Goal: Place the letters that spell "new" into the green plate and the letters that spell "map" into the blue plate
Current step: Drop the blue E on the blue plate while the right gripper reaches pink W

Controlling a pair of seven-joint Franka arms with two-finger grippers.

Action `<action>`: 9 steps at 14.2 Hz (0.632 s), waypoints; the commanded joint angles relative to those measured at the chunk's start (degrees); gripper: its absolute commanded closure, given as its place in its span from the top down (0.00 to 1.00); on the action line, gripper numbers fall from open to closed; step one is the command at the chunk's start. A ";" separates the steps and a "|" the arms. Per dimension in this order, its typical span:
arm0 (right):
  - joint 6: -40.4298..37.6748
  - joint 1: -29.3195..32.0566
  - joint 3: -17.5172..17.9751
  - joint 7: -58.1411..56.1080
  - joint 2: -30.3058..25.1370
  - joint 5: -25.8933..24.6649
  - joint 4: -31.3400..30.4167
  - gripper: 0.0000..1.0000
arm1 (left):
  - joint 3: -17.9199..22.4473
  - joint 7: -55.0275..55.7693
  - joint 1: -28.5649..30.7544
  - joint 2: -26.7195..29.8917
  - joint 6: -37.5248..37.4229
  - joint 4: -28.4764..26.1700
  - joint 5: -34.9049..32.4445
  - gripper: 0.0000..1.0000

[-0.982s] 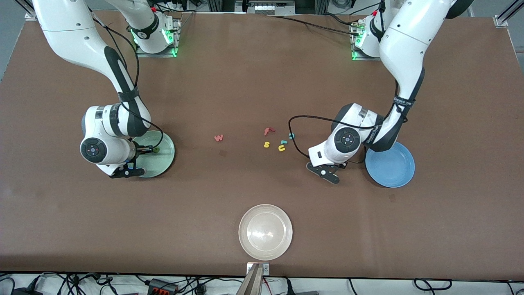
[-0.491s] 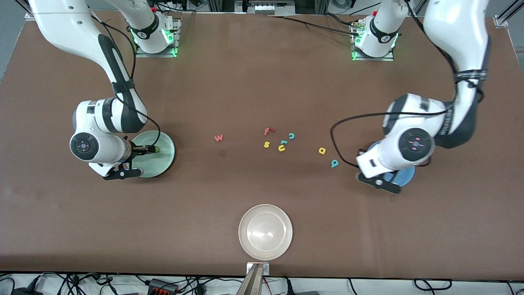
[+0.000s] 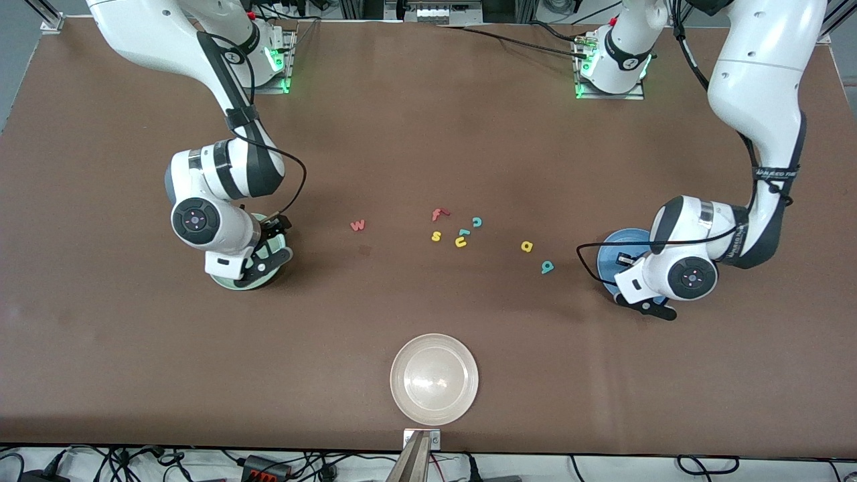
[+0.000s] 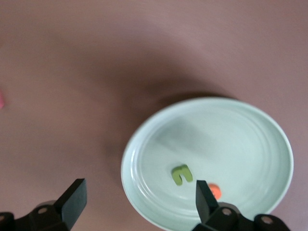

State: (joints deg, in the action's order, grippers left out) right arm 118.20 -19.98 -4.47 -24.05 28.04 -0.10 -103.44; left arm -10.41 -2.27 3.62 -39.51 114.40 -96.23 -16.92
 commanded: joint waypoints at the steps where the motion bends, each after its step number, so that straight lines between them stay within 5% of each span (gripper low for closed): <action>1: -0.43 0.56 2.43 -10.73 -1.68 0.98 -0.80 1.00 | -0.93 0.77 1.74 2.59 3.02 -4.15 -1.27 0.56; 4: 0.28 -0.75 4.64 -16.27 -2.38 0.46 -1.15 1.00 | -1.37 0.51 1.74 3.91 2.24 -3.88 -1.27 1.00; 9: 1.33 -6.21 4.56 -21.02 -4.93 -3.23 -3.00 1.00 | -4.25 1.12 1.38 6.20 -6.18 2.25 1.00 1.00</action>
State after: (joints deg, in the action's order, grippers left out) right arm 118.70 -26.08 0.12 -41.50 25.35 -1.71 -103.82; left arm -12.26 -1.58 4.51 -34.88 112.62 -96.69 -16.77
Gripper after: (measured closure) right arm 0.000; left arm 0.084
